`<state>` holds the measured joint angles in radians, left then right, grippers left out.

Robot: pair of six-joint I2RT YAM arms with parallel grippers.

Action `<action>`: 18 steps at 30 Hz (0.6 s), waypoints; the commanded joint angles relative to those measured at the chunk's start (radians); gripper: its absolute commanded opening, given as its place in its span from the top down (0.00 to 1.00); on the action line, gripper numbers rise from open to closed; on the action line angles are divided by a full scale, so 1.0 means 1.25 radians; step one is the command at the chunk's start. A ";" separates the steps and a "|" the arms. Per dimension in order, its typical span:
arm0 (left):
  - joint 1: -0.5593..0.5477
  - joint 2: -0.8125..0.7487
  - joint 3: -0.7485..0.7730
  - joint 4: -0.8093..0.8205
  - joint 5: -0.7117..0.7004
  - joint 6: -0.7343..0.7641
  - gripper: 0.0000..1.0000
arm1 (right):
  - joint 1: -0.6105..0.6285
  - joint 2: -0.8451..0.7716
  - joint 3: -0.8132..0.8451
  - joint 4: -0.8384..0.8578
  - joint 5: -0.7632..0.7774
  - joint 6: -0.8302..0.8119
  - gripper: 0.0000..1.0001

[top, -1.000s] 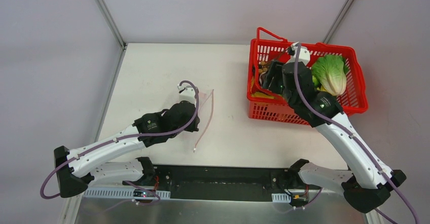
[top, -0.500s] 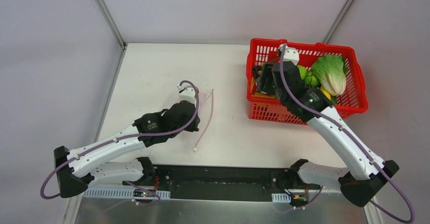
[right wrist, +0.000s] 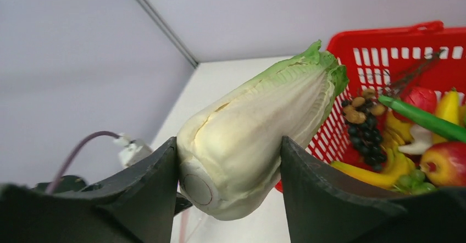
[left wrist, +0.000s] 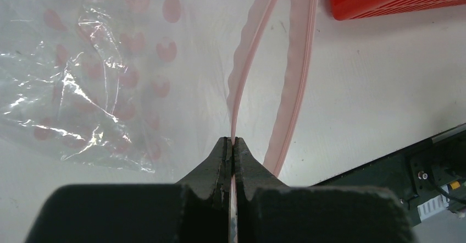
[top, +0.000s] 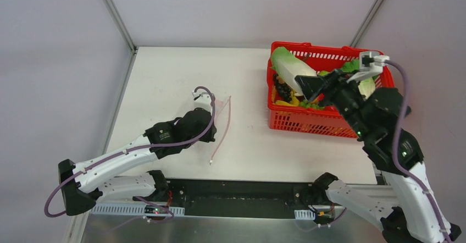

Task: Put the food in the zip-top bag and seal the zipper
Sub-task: Pick up the fake vegetable from the bin, then place the fake vegetable in the zipper food storage bag.

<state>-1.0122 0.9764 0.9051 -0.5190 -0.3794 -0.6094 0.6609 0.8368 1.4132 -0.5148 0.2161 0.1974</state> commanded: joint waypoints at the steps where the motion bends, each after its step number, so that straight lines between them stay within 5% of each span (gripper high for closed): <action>1: 0.013 0.004 -0.001 0.021 0.017 0.018 1.00 | 0.001 -0.050 0.029 0.092 -0.125 0.018 0.83; 18: 0.036 -0.013 -0.008 0.036 0.030 0.003 1.00 | 0.000 -0.106 -0.181 0.295 -0.472 0.160 0.85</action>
<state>-0.9859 0.9840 0.9043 -0.5026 -0.3473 -0.6022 0.6609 0.7193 1.2613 -0.3237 -0.2516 0.2890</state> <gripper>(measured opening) 0.010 0.612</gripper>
